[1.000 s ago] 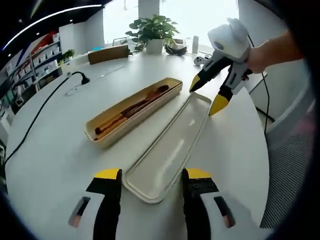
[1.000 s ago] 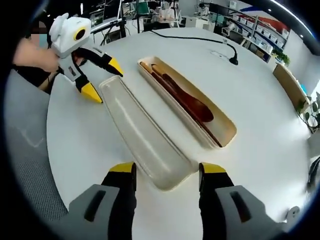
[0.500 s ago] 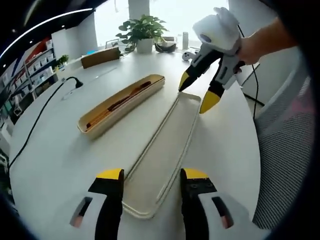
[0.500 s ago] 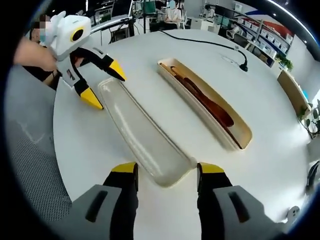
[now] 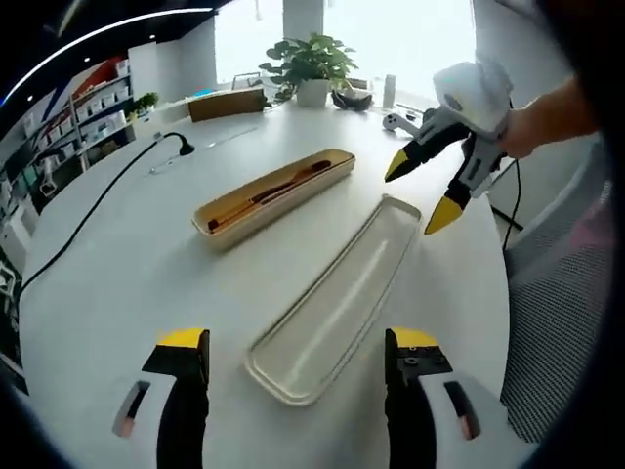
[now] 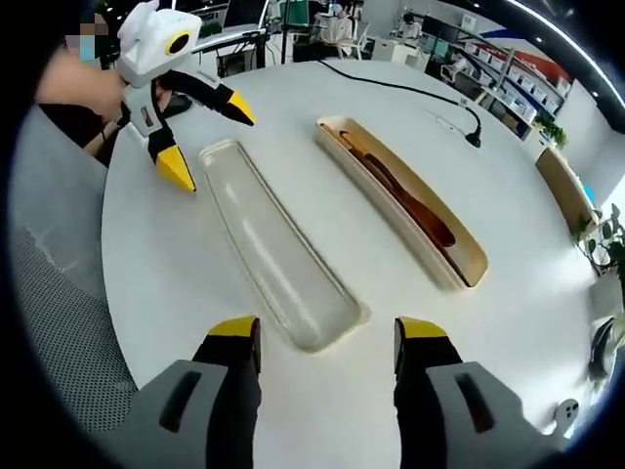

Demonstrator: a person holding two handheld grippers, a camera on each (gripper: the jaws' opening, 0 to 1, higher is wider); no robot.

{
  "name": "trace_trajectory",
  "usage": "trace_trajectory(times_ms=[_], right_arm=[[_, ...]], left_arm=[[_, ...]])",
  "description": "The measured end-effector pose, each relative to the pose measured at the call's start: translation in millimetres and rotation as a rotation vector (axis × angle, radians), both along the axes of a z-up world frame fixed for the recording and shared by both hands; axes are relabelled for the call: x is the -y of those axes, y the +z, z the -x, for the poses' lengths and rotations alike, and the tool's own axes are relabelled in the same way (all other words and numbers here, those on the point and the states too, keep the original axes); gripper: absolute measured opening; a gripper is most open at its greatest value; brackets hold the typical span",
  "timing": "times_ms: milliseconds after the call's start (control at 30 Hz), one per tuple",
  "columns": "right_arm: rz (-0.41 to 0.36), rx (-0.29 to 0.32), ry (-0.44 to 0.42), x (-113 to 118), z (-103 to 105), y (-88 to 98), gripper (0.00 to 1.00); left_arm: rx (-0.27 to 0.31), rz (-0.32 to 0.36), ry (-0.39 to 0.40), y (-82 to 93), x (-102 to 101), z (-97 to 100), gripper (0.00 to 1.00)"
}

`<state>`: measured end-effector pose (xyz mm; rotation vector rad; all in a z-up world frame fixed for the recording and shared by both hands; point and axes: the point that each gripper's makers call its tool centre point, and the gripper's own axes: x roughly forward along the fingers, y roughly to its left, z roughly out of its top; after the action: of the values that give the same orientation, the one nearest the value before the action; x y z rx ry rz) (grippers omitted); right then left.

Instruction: Arrange the utensils inside the cutlery case until each visible utensil rests in its matching compartment.

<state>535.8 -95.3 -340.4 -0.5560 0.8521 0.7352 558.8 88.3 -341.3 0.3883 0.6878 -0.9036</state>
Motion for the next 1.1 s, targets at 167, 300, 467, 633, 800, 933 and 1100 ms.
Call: trace_trajectory(times_ms=[167,300,467,633,800,933,1100], right_arm=[[0.042,0.082,0.126,-8,11,21.8,0.55],[0.121,0.070,0.143,3,13,5.9,0.55],[0.032,0.060,0.072,-6,12,10.5,0.55],[0.025,0.066,0.074,-10,10,6.3,0.54],[0.035,0.071,0.112,-14,10,5.6,0.54],[0.077,0.065,0.146,-9,12,4.7,0.44],[0.042,0.054,0.112,-6,4,6.3,0.45]], left_arm=[[0.022,0.050,0.022,15.4,-15,-0.3,0.84],[0.014,0.018,-0.006,7.9,-16,4.0,0.79],[0.034,0.018,0.010,8.3,-9,6.3,0.61],[0.029,0.037,0.012,11.1,-5,10.9,0.66],[0.027,-0.014,-0.017,3.0,-12,15.3,0.70],[0.000,-0.009,0.066,-1.2,-20,9.4,0.67],[-0.002,0.026,0.054,1.9,-13,9.9,0.67]])
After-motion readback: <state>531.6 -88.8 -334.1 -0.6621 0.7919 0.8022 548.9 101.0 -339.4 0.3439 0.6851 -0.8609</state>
